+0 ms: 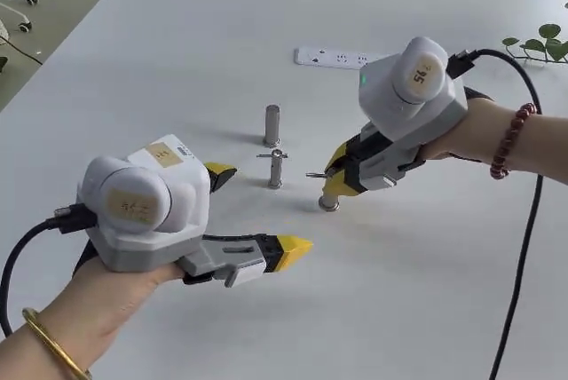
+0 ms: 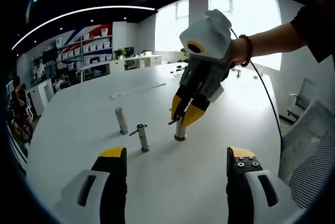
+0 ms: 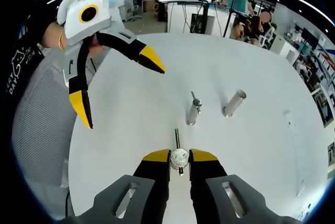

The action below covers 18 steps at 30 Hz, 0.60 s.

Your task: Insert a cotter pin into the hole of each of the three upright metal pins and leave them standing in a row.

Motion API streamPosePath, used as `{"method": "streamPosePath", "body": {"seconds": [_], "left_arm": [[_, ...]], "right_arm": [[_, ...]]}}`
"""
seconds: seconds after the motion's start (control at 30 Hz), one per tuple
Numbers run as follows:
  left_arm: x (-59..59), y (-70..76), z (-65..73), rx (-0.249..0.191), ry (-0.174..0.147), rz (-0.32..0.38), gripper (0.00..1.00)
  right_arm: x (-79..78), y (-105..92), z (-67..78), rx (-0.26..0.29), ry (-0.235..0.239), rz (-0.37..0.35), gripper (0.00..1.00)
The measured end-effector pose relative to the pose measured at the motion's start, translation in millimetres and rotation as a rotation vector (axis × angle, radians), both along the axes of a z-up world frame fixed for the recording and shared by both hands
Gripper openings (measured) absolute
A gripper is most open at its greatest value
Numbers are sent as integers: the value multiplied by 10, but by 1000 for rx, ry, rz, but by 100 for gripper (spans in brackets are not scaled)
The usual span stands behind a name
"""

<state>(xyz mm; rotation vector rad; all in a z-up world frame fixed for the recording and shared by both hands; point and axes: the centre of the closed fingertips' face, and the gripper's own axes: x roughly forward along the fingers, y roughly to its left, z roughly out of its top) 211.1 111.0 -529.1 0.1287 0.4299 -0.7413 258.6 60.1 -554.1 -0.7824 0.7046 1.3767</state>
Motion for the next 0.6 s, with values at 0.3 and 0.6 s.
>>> {"method": "streamPosePath", "body": {"seconds": [0.3,0.6], "left_arm": [[40,72,-20,-23,-9,23,87],[84,29,-21,-33,-9,25,92]], "right_arm": [[178,-17,-28,0,5,-33,8],[363,-33,-74,2,10,-30,8]]}}
